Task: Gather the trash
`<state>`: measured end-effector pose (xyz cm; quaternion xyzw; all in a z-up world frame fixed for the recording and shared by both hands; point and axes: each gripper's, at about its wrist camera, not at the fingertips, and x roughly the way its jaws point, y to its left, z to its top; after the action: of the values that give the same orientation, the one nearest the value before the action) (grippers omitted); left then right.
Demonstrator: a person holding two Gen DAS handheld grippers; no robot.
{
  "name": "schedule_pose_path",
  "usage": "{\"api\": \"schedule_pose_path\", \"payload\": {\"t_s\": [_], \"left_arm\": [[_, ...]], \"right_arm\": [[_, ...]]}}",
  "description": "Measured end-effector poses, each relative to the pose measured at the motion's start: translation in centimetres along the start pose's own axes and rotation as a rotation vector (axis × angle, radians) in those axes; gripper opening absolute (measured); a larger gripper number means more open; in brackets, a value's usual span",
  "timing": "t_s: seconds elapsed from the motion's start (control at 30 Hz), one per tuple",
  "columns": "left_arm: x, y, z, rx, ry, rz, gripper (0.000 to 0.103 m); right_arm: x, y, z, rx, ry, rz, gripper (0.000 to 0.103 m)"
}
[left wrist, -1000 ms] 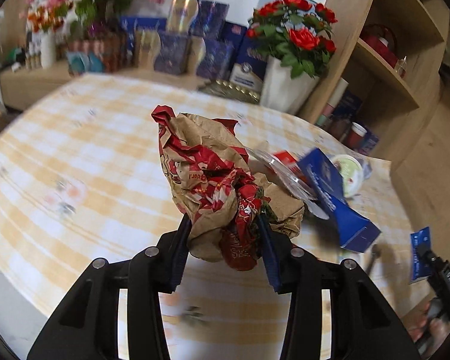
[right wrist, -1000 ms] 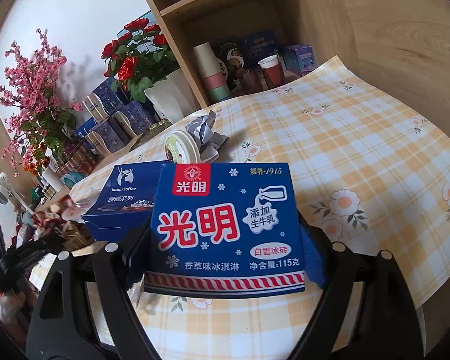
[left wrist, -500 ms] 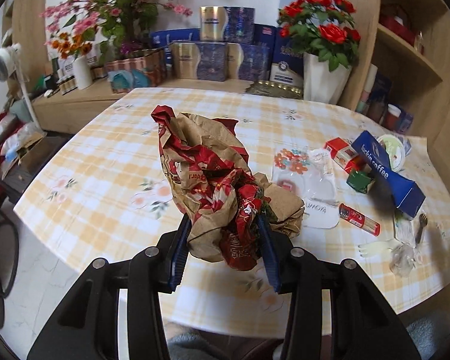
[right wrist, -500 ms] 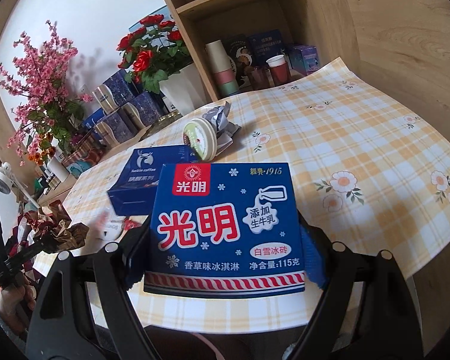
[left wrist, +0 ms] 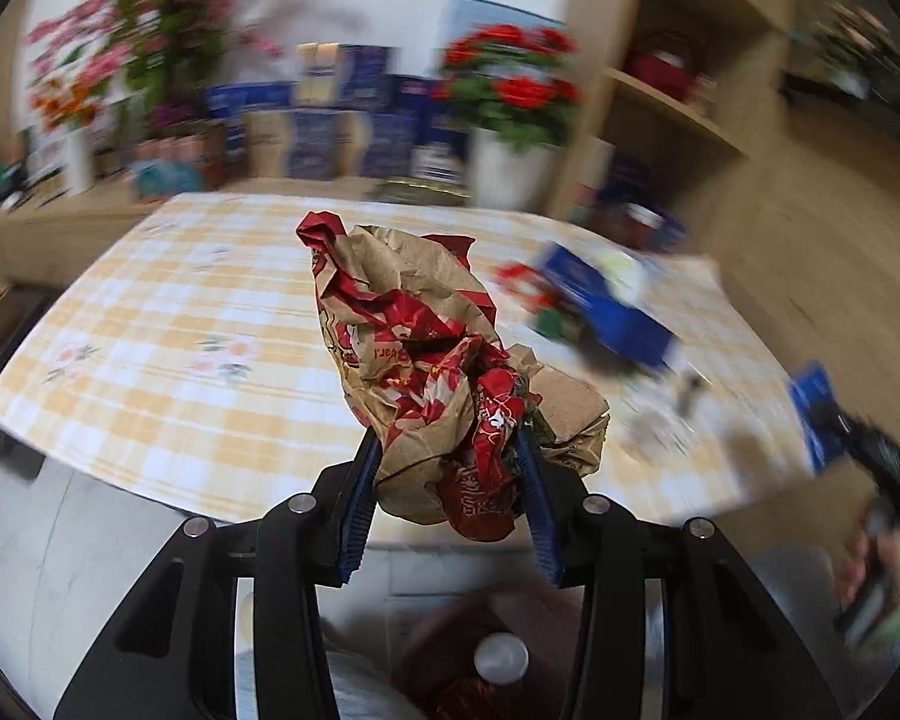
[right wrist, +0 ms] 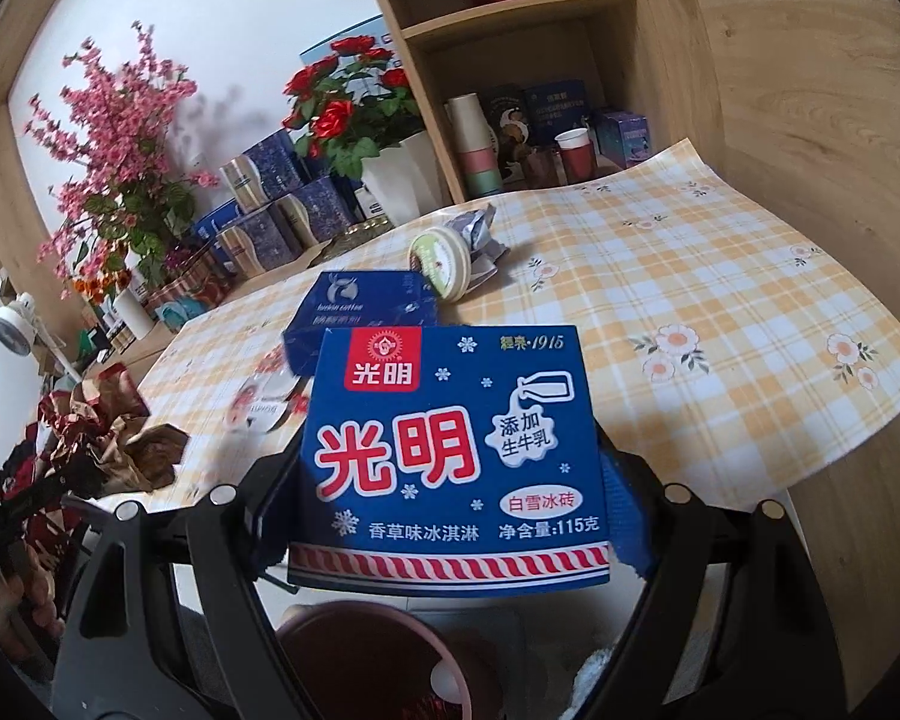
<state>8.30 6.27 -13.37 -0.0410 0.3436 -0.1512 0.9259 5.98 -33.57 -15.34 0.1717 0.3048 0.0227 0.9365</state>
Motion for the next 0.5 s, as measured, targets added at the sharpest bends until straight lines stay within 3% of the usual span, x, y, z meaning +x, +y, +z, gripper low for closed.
{"api": "schedule_pose_path", "payload": {"t_s": [0.13,0.3,0.4,0.5], "left_arm": [[0.0,-3.3,-3.5,0.117,0.068,-0.082,0.043],[1.4,-5.9,-8.4,0.207,0.217,-0.160,0.043],[2.9,-7.1,-10.8,0.288,0.330,-0.155,0.043],[4.6,-8.2,-12.3,0.366,0.429,-0.100,0.044]], "right_arm": [[-0.7,1.0,-2.1,-0.034,0.019,-0.003,0.082],[-1.3,1.8,-4.5,-0.066,0.043,0.000,0.082],[-1.2,2.1,-5.5,-0.084,0.065,-0.003,0.082],[-1.0,2.3,-6.0,-0.092,0.082,-0.002,0.082]]}}
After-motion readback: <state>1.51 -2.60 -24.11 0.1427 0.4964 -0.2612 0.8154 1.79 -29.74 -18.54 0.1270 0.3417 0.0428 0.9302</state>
